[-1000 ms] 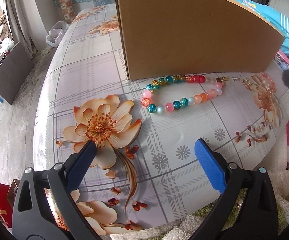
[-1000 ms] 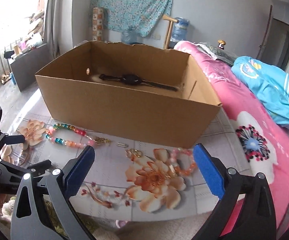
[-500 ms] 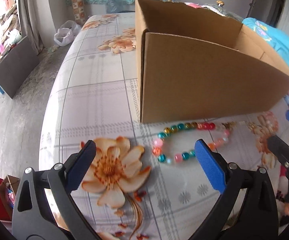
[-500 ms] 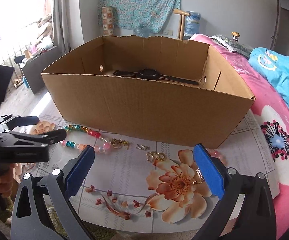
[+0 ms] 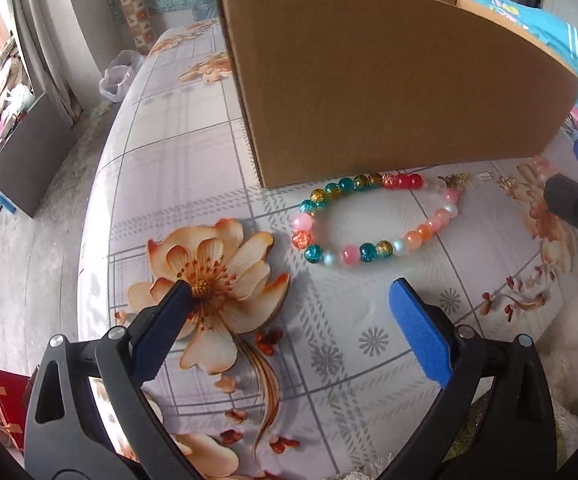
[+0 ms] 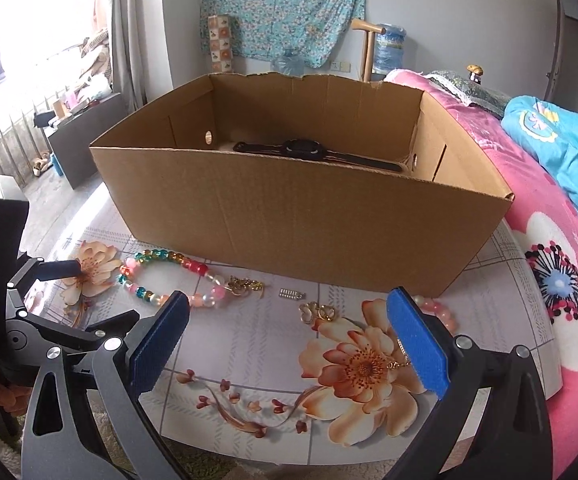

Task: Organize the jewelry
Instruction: 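Move the left gripper toward the multicolour bead bracelet, then grasp the multicolour bead bracelet with the left gripper and lift it toward the box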

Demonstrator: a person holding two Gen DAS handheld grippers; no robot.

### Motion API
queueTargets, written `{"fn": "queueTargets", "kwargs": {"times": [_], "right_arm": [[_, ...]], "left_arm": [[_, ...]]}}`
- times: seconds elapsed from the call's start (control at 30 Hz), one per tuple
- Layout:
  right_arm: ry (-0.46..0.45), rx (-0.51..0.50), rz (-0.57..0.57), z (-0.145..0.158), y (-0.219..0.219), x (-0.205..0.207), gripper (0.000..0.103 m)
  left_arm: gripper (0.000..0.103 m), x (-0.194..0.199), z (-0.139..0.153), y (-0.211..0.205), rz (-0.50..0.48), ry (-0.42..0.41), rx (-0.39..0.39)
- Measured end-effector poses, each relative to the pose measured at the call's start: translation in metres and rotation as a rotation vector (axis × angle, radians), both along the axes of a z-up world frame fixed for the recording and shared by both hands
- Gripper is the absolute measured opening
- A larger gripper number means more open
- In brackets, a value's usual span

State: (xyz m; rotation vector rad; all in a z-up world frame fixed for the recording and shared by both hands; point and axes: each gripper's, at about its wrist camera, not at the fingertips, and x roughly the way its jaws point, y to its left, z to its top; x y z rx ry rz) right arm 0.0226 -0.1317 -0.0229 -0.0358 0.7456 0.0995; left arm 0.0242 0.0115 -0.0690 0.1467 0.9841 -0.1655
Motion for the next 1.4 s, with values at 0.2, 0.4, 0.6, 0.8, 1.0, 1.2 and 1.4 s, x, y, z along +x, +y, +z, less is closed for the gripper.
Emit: {"fn": "queueTargets", "kwargs": {"times": [0.2, 0.4, 0.6, 0.8, 1.0, 1.2, 1.4], "right_arm": [[-0.01, -0.004, 0.014, 0.003, 0.005, -0.003, 0.096], [-0.01, -0.018, 0.019, 0.002, 0.006, -0.01, 0.096], [0.01, -0.017, 0.039, -0.003, 0.012, -0.009, 0.096], [0.027, -0.016, 0.094, -0.004, 0.025, -0.005, 0.096], [0.072, 0.045, 0.138, -0.009, 0.033, -0.003, 0.096], [0.129, 0.09, 0.182, -0.016, 0.042, 0.001, 0.081], [0.188, 0.082, 0.211, -0.026, 0.055, 0.006, 0.056]], "left_arm": [[0.096, 0.02, 0.021, 0.007, 0.031, -0.083, -0.099], [0.095, 0.031, -0.002, -0.012, 0.013, -0.062, 0.049], [0.095, -0.001, -0.006, -0.001, 0.011, -0.037, -0.011], [0.095, -0.022, -0.008, 0.013, 0.023, -0.014, -0.024], [0.067, -0.037, -0.001, 0.015, -0.001, -0.052, -0.05], [0.046, -0.023, 0.002, 0.021, -0.062, -0.043, -0.114], [0.03, -0.015, -0.002, 0.016, -0.113, -0.049, -0.059]]}}
